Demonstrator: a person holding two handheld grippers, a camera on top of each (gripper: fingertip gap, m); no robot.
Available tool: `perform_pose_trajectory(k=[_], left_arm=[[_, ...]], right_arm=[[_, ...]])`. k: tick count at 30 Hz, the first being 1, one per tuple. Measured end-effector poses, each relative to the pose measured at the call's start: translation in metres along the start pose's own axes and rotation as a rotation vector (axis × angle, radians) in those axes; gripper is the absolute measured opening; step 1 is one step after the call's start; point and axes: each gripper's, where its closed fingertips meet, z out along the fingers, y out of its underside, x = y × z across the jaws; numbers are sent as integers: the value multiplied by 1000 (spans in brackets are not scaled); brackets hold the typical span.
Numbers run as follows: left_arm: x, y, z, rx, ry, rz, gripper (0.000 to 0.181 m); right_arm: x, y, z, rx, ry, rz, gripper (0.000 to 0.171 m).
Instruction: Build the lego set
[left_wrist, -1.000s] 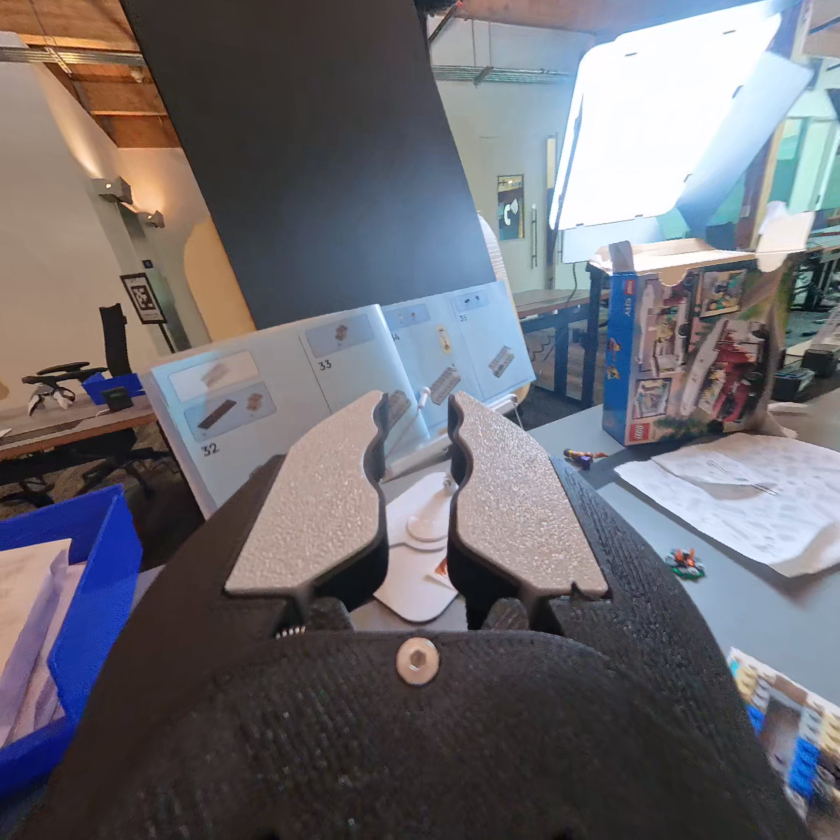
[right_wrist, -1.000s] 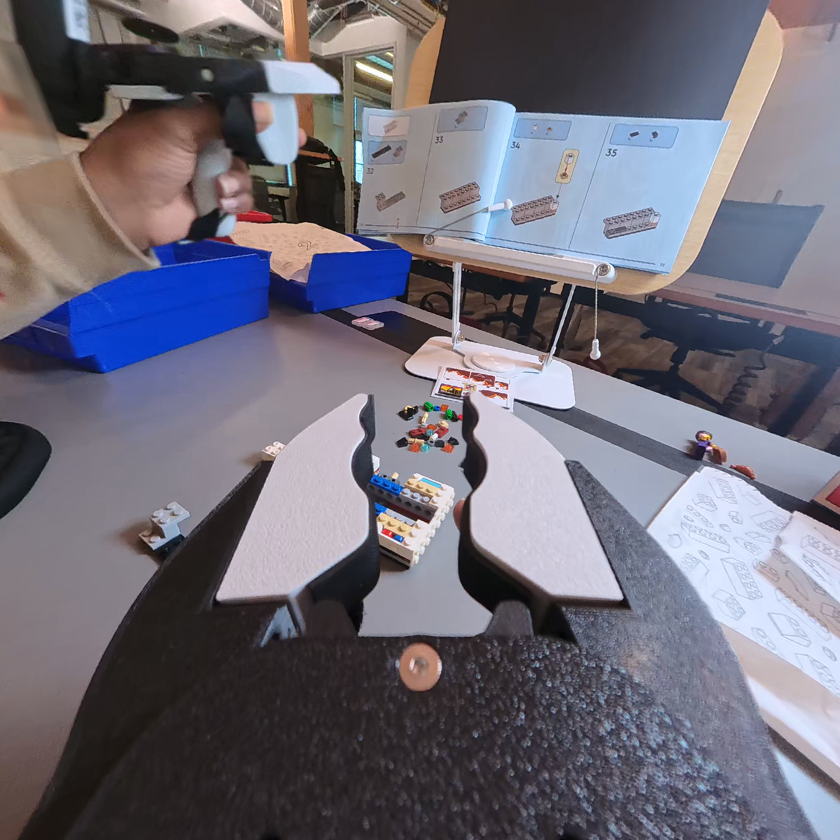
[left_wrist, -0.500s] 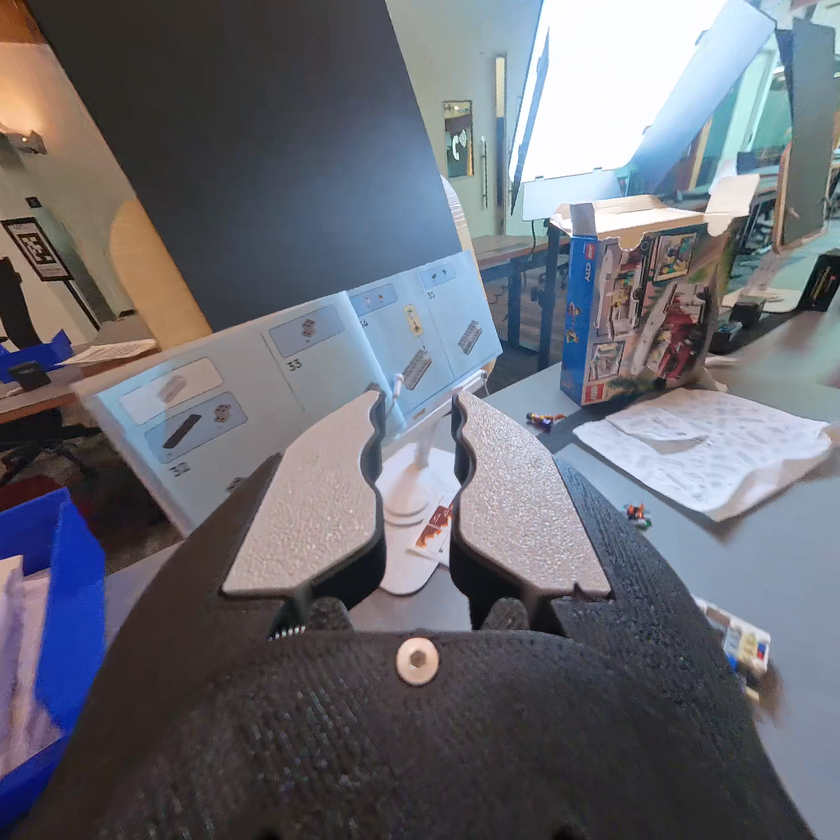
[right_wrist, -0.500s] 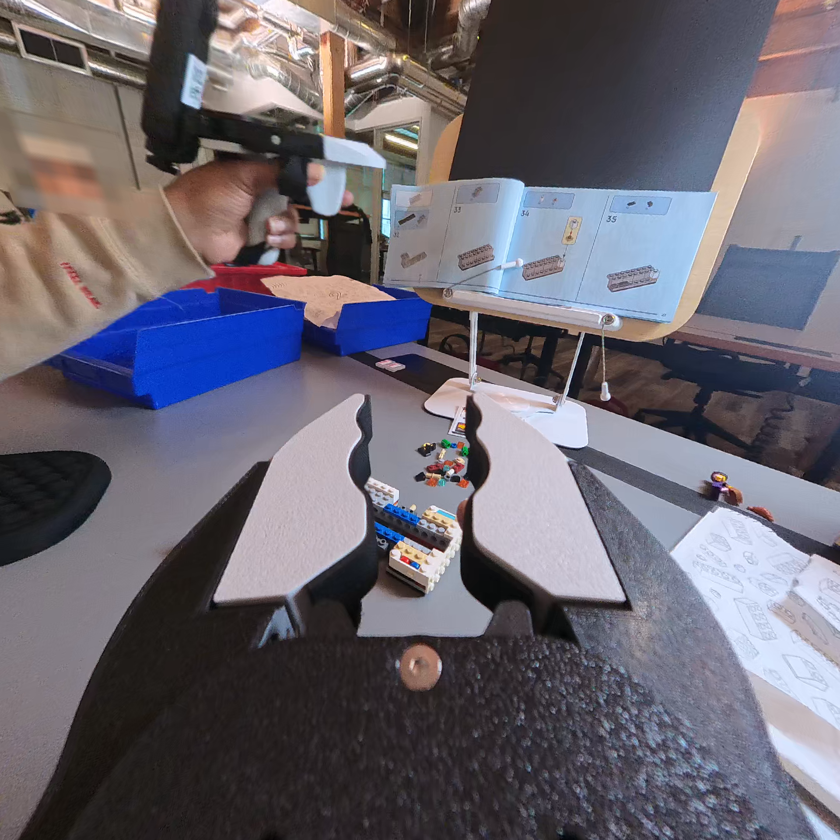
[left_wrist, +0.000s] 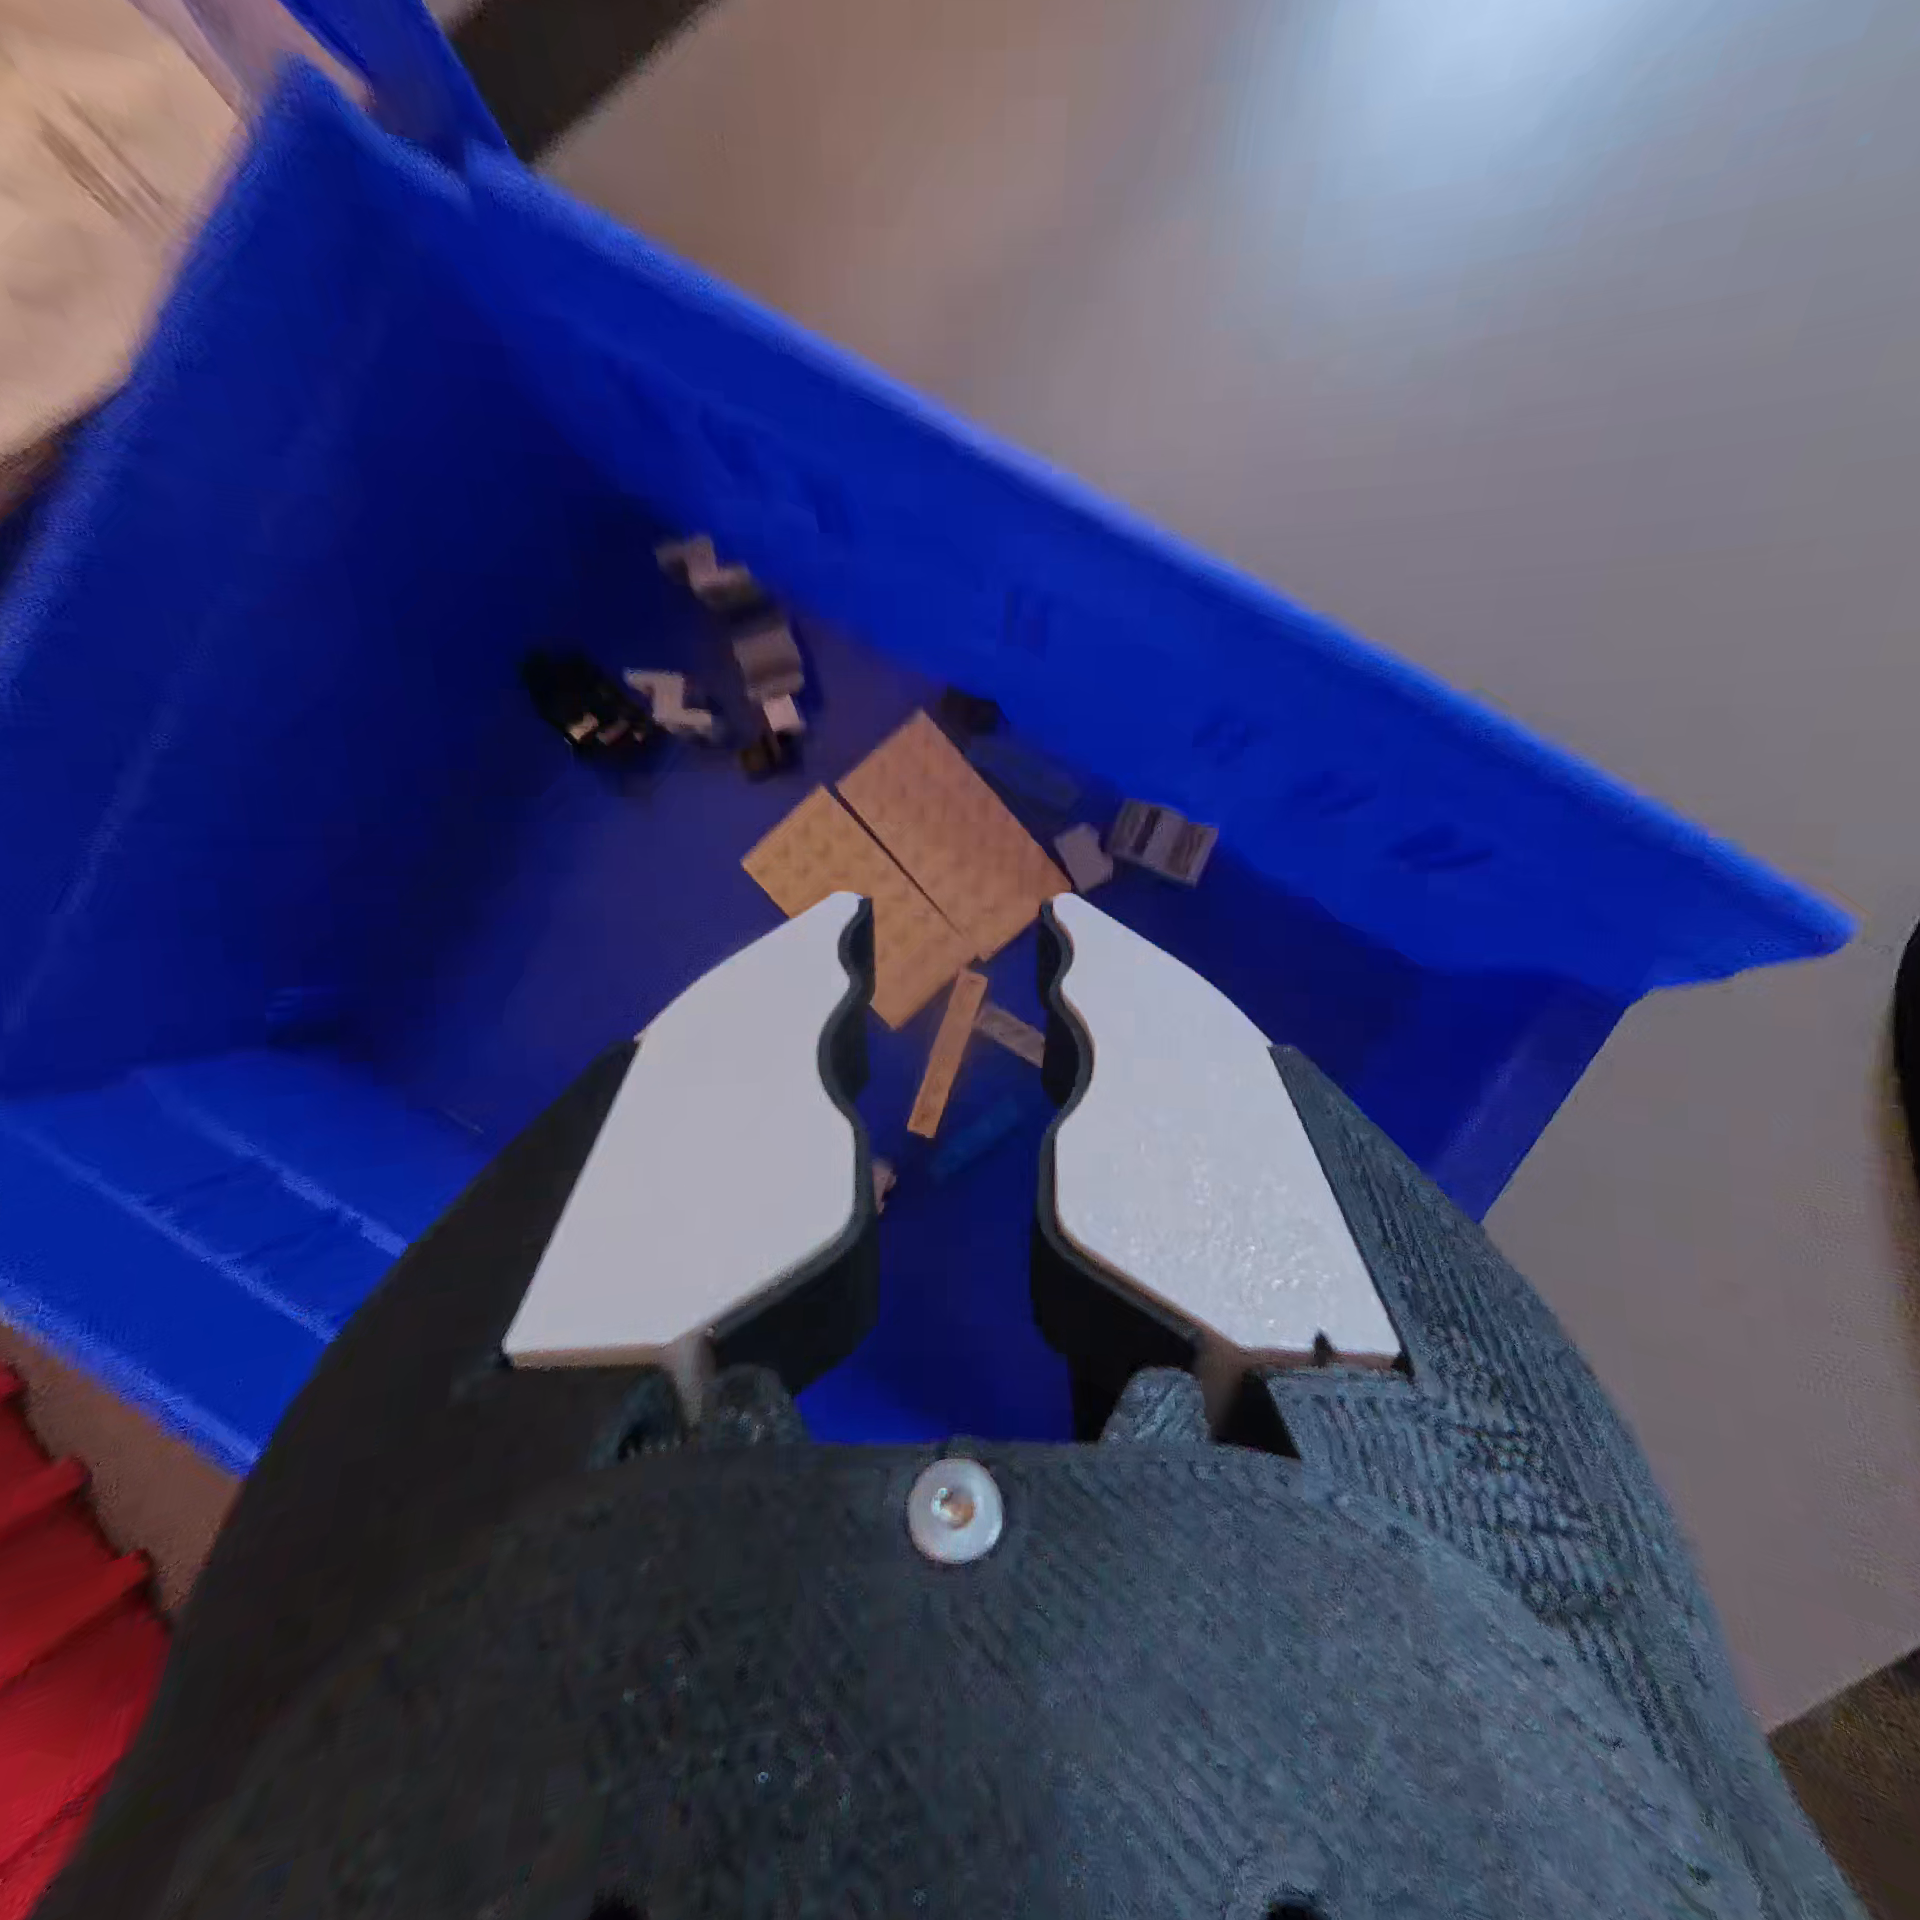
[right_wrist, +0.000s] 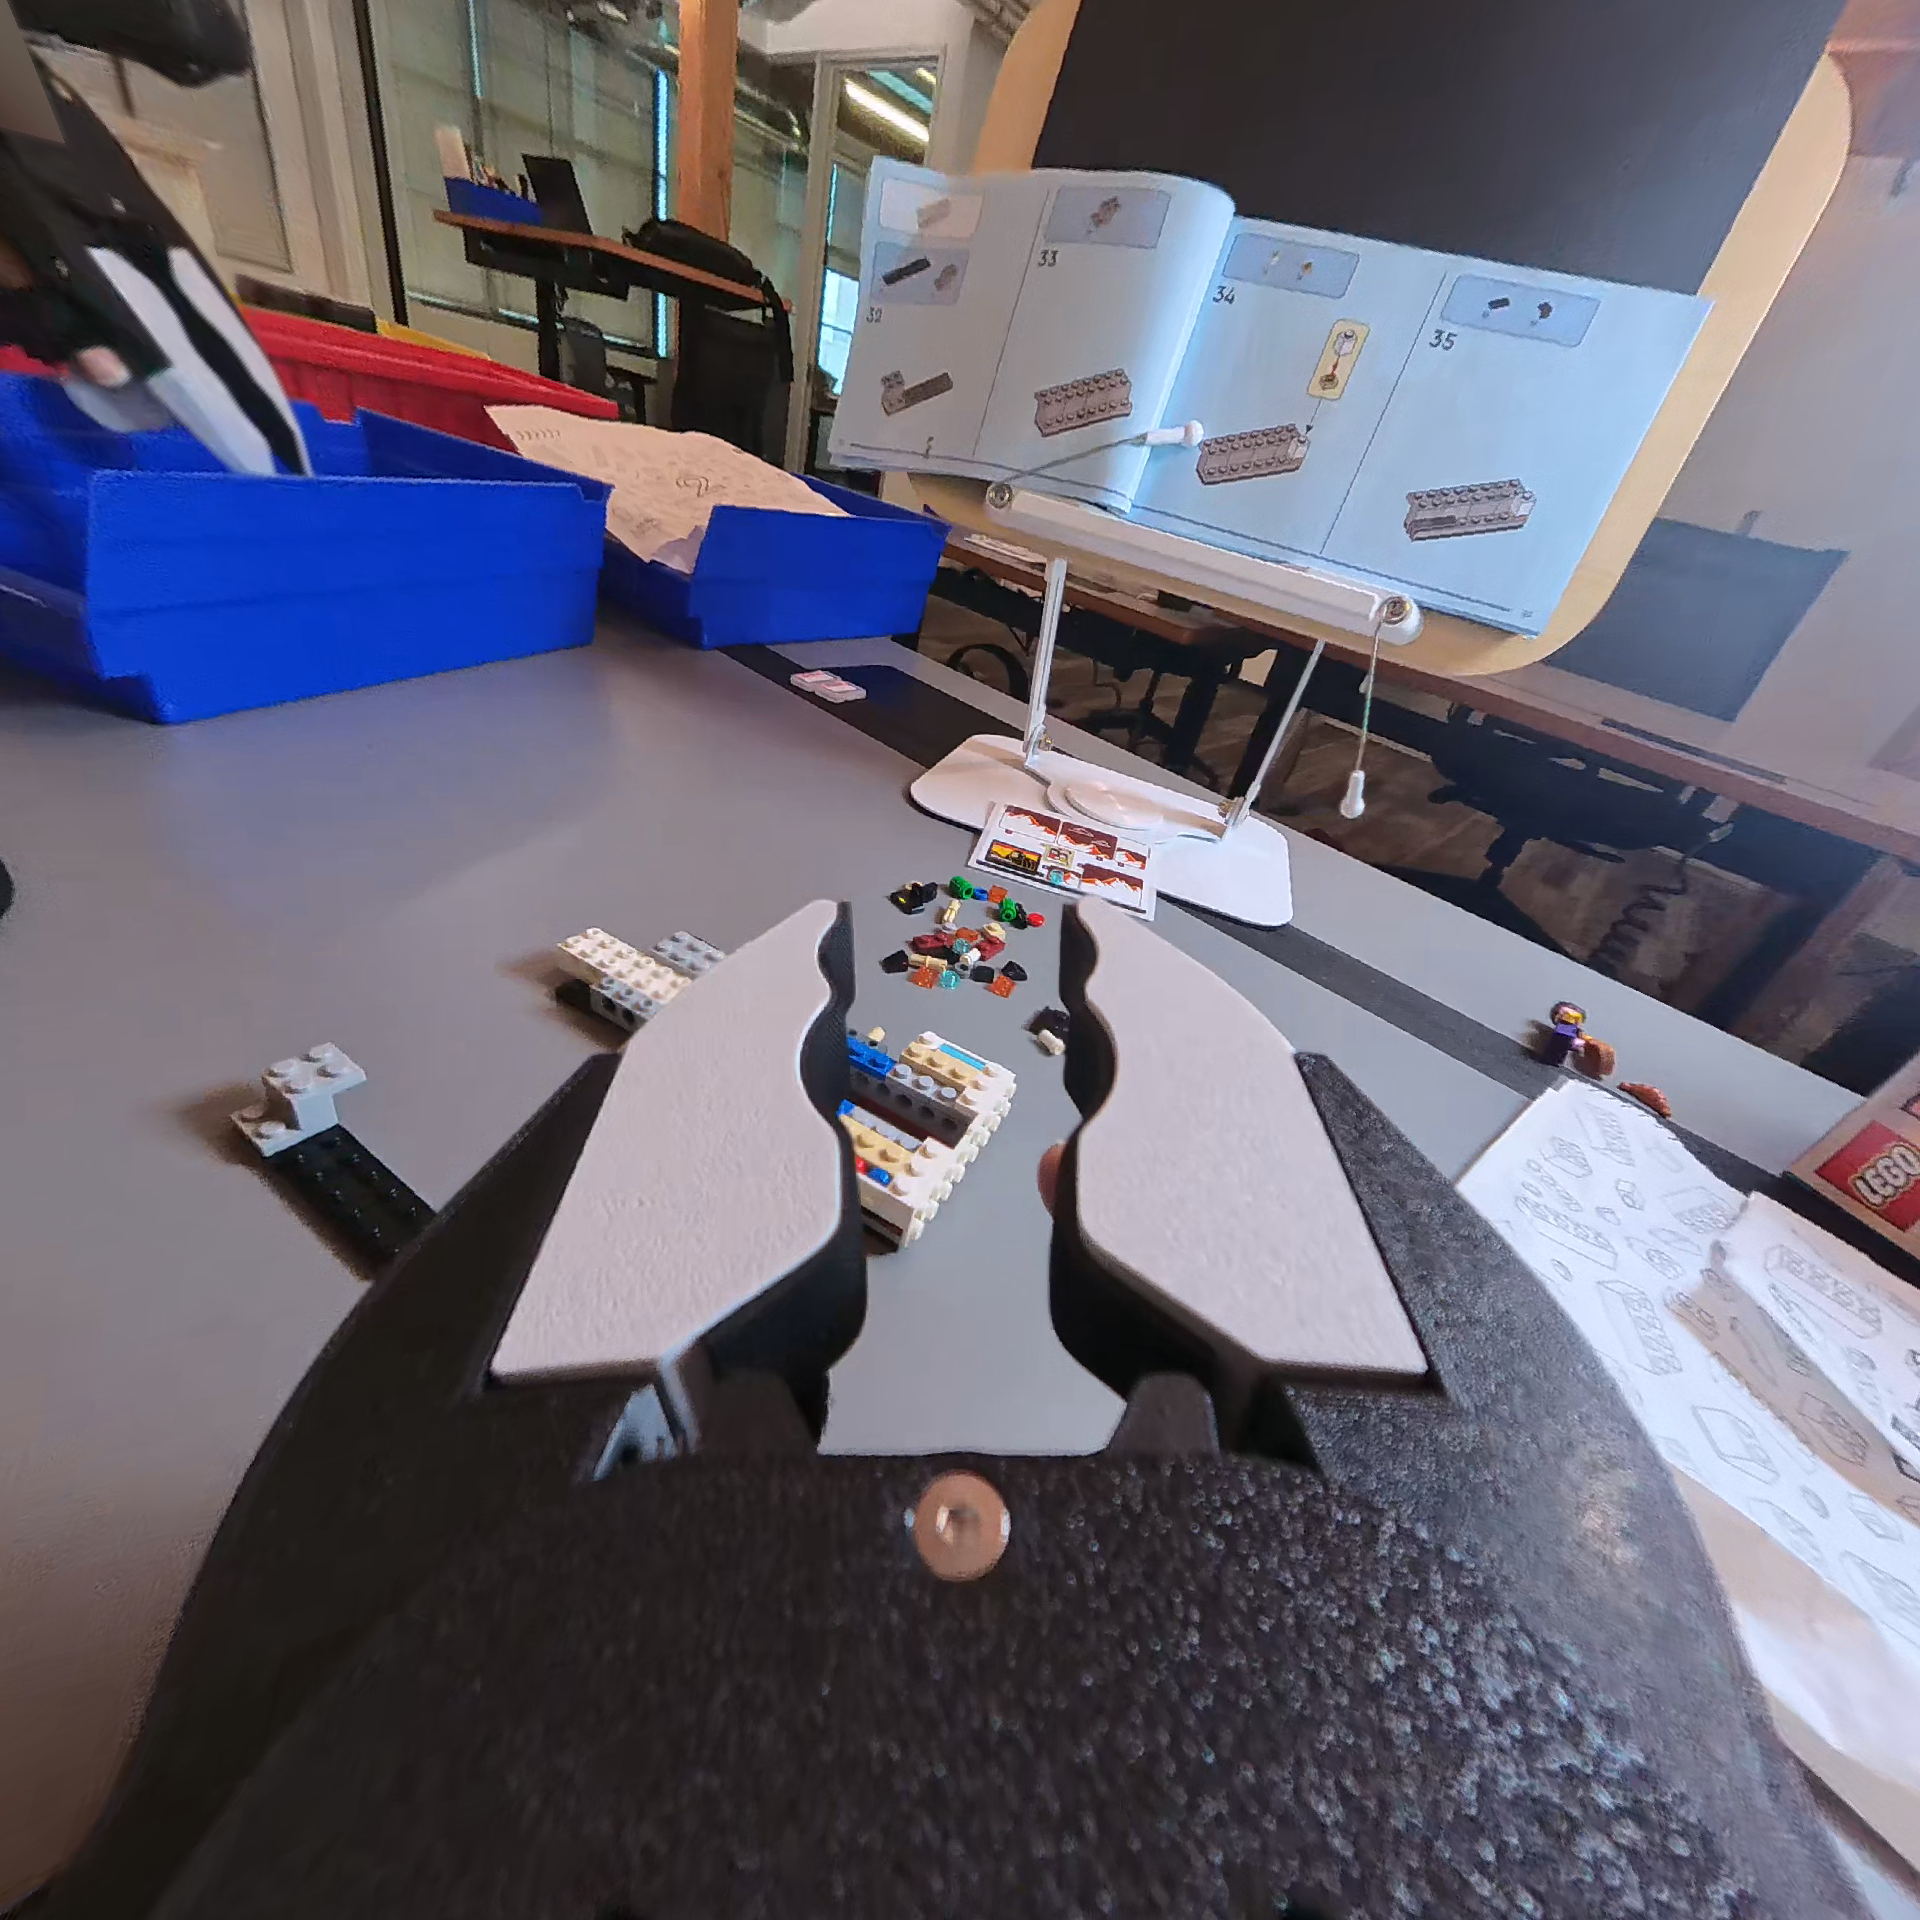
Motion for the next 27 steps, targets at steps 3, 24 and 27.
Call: perform_pose_trajectory(k=[3,24,27], left_arm=[[2,32,17,-118,65,56,31],[-51,-19,102,-130,-6,125,17],[-55,-19,98,-133,-43,117,18]], right_arm=[[-1,4,3,-40,13,-28,36],[8,7,25,-80,94,5,31],[6,5,22,-70,72,12,30]])
